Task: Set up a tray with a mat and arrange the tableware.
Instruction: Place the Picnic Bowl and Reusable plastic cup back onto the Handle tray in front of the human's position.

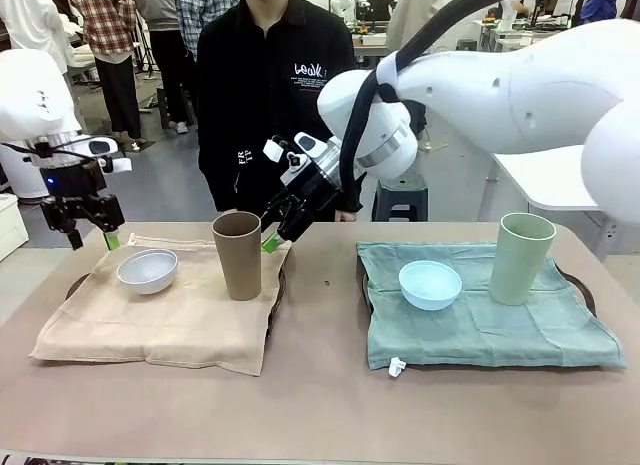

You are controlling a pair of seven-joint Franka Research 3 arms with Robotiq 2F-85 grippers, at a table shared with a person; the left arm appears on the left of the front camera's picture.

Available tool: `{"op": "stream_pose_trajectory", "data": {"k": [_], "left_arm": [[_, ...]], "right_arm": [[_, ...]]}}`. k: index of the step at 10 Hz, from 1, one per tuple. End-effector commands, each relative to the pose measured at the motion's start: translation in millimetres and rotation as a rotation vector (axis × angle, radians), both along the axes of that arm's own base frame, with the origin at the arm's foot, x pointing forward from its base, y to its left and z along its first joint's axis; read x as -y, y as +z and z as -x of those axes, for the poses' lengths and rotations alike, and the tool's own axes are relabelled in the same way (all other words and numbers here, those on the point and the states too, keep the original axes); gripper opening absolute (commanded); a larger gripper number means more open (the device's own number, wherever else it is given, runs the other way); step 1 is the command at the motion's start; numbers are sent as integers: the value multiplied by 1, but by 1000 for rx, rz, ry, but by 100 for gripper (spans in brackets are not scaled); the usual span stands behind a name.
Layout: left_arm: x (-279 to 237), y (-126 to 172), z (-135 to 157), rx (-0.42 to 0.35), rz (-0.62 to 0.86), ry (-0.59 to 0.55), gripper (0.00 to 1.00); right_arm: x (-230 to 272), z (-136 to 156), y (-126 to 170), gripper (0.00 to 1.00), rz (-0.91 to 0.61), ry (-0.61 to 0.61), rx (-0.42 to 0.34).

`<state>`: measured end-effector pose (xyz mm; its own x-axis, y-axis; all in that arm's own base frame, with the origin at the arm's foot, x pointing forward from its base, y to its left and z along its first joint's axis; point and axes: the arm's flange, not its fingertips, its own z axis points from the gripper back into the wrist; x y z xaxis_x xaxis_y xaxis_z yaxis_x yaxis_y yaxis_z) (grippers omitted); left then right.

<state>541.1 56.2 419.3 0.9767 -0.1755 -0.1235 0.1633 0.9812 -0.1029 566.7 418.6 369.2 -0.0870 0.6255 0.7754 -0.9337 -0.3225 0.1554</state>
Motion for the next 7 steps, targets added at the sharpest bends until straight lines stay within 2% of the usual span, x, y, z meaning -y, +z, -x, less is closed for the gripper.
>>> {"op": "stream_pose_trajectory", "data": {"k": [1, 3, 4, 5, 7], "left_arm": [[-13, 32, 30, 60, -29, 0, 87], [-15, 69, 56, 149, -35, -19, 87], [-12, 86, 67, 189, -56, -38, 87], [-6, 97, 76, 229, -75, -52, 87], [7, 116, 102, 301, -131, -71, 87]], "right_arm": [[25, 33, 21, 100, 89, -94, -31], [41, 58, 63, 100, 207, -268, -155], [42, 72, 93, 100, 288, -403, -169], [40, 93, 124, 100, 377, -542, -216], [36, 154, 189, 100, 714, -751, -273]]}}
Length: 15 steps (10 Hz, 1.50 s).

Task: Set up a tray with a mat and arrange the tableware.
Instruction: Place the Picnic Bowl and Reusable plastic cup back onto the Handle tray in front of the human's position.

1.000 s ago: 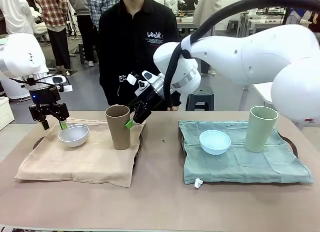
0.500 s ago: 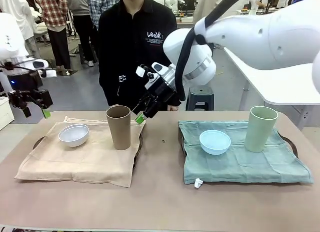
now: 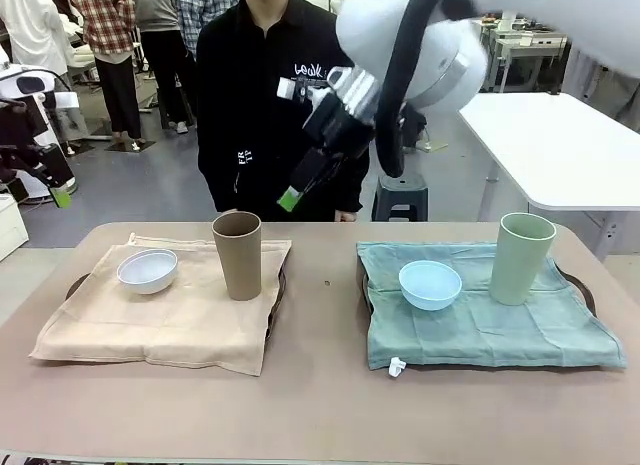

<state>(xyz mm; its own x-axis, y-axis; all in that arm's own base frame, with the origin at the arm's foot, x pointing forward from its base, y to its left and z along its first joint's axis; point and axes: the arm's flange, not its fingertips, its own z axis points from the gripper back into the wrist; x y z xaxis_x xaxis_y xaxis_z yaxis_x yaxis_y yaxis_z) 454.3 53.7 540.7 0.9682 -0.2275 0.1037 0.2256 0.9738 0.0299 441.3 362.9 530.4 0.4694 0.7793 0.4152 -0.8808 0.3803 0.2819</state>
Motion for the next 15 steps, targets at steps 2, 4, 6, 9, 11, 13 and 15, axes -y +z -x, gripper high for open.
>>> {"op": "stream_pose_trajectory", "data": {"k": [2, 4, 6, 9, 11, 13, 15], "left_arm": [[18, 22, 50, 147, -83, 15, 87], [27, 55, 85, 238, 2, 9, 87], [18, 37, 47, 140, -45, -11, 87], [18, 37, 47, 140, -45, -11, 87], [18, 37, 47, 140, -45, -11, 87], [13, 30, 45, 91, 88, -37, 88], [19, 29, 47, 121, 1, -9, 88]], "right_arm": [[-39, 76, 80, 100, 521, -370, -263], [-65, 100, 114, 100, 635, -446, -330], [-1, 95, 71, 100, 386, -293, -56], [-1, 95, 71, 100, 386, -293, -56], [-4, 84, 77, 100, 415, -311, -41], [32, 53, 84, 100, 277, -276, -105], [9, 68, 82, 100, 364, -291, -59]]}}
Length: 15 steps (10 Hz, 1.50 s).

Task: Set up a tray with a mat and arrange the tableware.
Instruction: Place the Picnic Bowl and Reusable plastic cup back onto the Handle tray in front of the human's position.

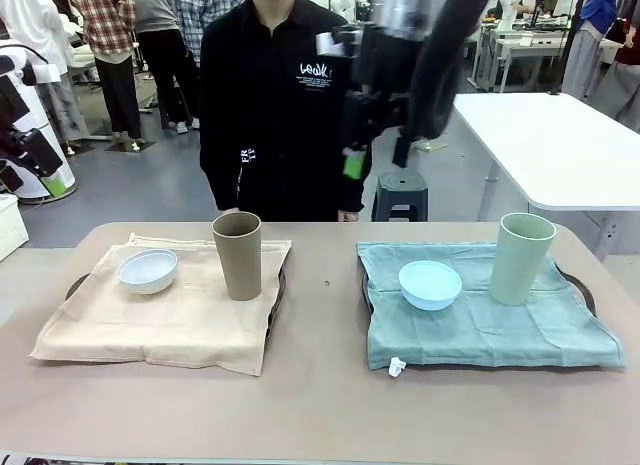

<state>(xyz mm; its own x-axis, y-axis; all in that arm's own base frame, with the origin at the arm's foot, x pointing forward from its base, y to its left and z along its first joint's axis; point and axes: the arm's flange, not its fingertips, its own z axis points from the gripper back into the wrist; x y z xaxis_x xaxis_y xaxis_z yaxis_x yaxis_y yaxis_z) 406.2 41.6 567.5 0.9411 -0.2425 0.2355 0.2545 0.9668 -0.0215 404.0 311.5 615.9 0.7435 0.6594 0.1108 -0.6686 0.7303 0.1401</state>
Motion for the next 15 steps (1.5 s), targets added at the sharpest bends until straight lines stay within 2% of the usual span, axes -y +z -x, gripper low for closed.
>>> {"op": "stream_pose_trajectory", "data": {"k": [1, 8, 9, 10, 11, 12, 13, 14, 15], "left_arm": [[7, 2, -1, 4, -80, 26, 88], [7, 1, 0, -2, -56, 1, 88], [5, 15, -9, -39, 177, 48, 88], [-1, 12, -13, -37, 272, 67, 88], [-23, -7, -24, -99, 475, 103, 88], [-39, -22, -30, -128, 651, 76, 88], [-49, -33, -30, -119, 702, 36, 88], [-20, -12, -16, -82, 443, 93, 88], [-20, -12, -16, -82, 443, 93, 88]], "right_arm": [[-43, 31, -3, 100, 10, 57, 3], [-45, 35, -3, 100, 12, 73, -1], [15, 8, 1, 100, -368, -144, -70], [83, -5, -4, 100, -591, -384, -97], [144, -11, -12, 100, -746, -560, -78], [181, -9, -19, 100, -868, -648, -94], [198, -3, -21, 100, -754, -877, -136], [153, -25, 6, 100, -507, -355, -146], [153, -25, 6, 100, -507, -355, -146]]}}
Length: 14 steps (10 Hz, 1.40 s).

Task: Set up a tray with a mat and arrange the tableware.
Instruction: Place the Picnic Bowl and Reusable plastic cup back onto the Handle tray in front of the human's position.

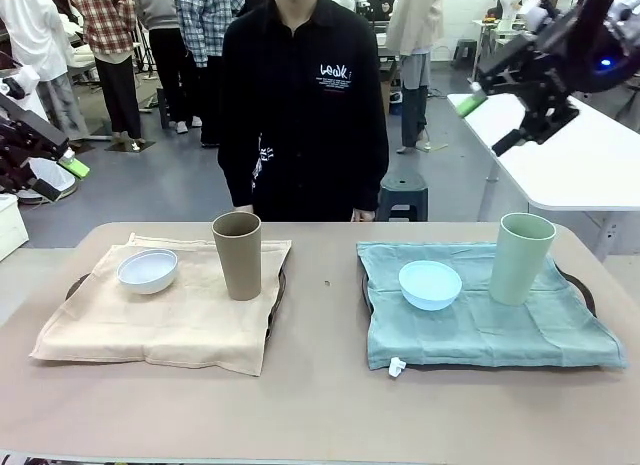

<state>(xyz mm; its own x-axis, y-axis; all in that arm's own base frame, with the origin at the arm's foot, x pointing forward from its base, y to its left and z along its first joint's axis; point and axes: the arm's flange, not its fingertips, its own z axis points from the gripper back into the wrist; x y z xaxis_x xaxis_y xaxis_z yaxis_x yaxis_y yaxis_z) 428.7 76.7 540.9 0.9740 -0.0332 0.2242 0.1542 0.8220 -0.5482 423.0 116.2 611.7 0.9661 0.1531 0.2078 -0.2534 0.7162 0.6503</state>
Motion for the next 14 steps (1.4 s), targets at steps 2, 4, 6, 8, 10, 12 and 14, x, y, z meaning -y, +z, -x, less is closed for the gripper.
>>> {"op": "stream_pose_trajectory", "data": {"k": [2, 4, 6, 8, 10, 12, 14], "left_arm": [[-21, 10, 10, 37, 268, 12, 88], [-53, 15, 27, 71, 486, 66, 88], [-61, 16, 28, 10, 617, 49, 88], [-63, 20, 37, 39, 562, 79, 88], [-63, 20, 37, 39, 562, 79, 88], [-63, 20, 37, 39, 562, 79, 88], [-63, 20, 37, 39, 562, 79, 88]], "right_arm": [[68, -12, -5, 100, -335, -108, -110], [176, -3, -42, 100, -694, -313, -236], [223, 24, -72, 100, -873, -378, -328], [234, 25, -59, 100, -688, -293, -268], [234, 25, -59, 100, -688, -293, -268], [234, 25, -59, 100, -688, -293, -268], [234, 25, -59, 100, -688, -293, -268]]}}
